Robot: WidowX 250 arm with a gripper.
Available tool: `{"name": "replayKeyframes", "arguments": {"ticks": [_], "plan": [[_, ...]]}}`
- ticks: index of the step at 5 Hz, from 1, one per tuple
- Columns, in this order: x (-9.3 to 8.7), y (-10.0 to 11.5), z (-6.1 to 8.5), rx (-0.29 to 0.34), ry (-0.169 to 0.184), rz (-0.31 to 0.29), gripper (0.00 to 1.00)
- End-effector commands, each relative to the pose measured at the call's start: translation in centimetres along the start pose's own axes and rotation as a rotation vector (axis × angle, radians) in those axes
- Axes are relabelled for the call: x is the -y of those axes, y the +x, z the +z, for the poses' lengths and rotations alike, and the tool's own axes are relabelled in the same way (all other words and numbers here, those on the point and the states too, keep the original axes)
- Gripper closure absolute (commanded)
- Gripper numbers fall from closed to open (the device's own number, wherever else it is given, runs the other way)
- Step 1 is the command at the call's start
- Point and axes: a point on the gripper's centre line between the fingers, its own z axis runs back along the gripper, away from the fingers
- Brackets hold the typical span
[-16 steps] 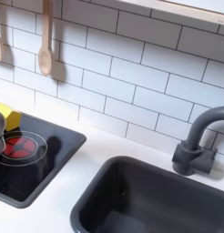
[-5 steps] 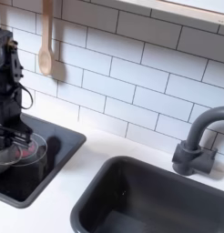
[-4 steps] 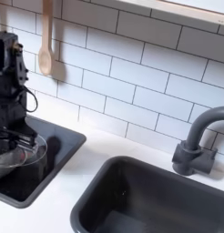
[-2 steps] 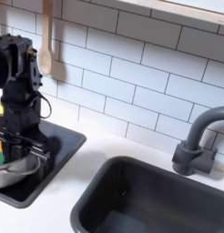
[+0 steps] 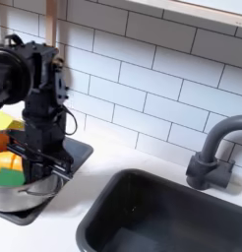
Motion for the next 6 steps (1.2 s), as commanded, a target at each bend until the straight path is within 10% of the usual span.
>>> {"name": "replayKeyframes", "arguments": {"ticks": [1,2,6], "plan": [[-0.8,0.5,0.9,0.027,0.011,0.029,0.72],[-1.7,0.7,2.2,0.048,0.003,0.068,0.0],[-7.8,2.0,5.5,0.127,0.039,0.152,0.0]]}}
